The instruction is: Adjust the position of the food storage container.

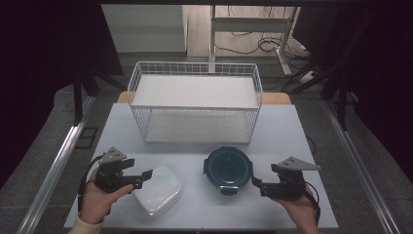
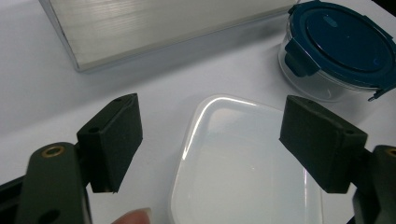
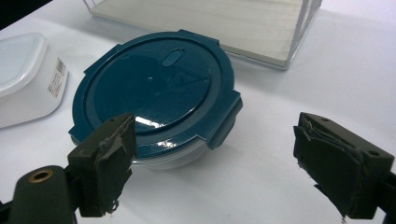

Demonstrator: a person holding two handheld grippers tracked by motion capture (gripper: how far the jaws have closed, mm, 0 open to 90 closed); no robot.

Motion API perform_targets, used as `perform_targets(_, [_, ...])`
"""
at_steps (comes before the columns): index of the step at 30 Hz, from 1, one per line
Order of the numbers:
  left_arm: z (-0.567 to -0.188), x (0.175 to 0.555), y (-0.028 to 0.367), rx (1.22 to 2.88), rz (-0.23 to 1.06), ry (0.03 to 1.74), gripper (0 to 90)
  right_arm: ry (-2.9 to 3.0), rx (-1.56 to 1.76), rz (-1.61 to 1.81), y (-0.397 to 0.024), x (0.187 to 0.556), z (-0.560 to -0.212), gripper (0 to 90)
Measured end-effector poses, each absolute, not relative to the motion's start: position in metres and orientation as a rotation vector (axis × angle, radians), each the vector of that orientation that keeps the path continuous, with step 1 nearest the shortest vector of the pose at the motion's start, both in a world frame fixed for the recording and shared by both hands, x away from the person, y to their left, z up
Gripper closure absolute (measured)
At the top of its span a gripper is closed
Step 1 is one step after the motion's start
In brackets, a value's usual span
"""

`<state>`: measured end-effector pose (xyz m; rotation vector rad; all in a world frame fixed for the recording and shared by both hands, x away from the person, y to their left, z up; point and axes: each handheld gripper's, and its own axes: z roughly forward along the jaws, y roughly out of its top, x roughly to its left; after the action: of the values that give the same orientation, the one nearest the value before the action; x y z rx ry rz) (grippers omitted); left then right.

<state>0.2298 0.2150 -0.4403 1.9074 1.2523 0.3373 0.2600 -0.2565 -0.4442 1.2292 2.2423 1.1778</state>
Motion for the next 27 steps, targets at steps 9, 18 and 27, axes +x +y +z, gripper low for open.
perform_targets(9, [-0.4422,0.2288,0.2143,1.919,0.327,1.247,20.8,2.232,1.245,1.179,-0.2610,0.2581,-0.4417,14.1])
perform_targets(18, [-0.4441,0.2290,0.2132,1.923,0.321,1.244,20.4,2.226,1.272,1.175,-0.2660,0.2589,-0.4415,15.2])
perform_targets(27, [-0.4445,0.2284,0.2141,1.928,0.319,1.242,20.3,2.240,1.290,1.155,-0.2667,0.2600,-0.4445,16.4])
